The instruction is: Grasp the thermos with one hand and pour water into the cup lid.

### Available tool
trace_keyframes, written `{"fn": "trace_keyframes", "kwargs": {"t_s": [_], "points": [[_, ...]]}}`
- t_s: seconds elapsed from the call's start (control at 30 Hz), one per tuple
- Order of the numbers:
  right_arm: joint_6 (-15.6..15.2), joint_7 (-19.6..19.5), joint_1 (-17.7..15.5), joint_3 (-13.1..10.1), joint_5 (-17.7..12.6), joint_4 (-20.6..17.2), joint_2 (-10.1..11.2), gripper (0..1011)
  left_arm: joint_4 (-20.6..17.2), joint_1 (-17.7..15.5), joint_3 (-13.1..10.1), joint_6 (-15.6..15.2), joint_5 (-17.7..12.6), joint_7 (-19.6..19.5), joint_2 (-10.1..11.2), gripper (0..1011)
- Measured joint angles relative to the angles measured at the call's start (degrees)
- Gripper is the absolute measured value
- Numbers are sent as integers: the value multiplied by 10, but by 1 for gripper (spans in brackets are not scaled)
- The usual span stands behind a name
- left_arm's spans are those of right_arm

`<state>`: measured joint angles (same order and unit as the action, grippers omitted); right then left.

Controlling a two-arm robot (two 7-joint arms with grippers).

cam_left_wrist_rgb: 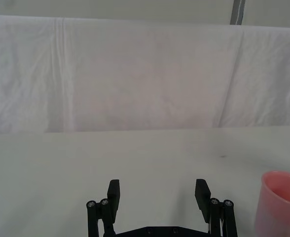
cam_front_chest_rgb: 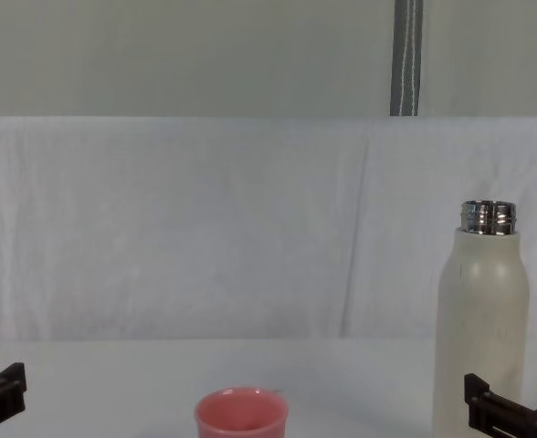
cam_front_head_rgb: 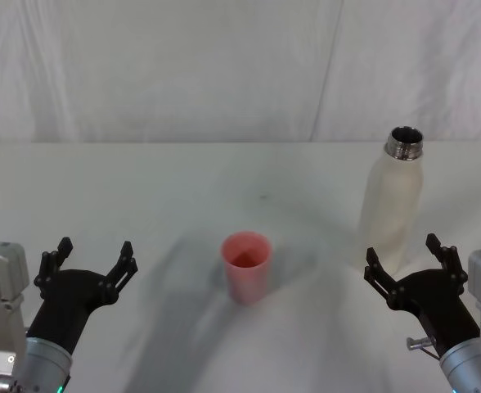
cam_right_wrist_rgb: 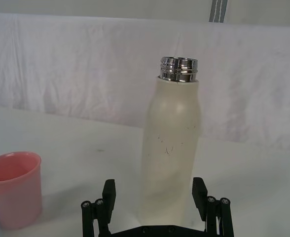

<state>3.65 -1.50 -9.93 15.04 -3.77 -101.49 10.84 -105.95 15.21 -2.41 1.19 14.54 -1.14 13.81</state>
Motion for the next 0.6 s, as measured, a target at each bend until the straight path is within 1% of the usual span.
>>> {"fn": "trace_keyframes", "kwargs": {"t_s": [0.6], "points": [[0, 0, 0, 0, 0, 0, 0, 1001, 0, 0, 0, 0, 0, 0, 0, 1001]]}}
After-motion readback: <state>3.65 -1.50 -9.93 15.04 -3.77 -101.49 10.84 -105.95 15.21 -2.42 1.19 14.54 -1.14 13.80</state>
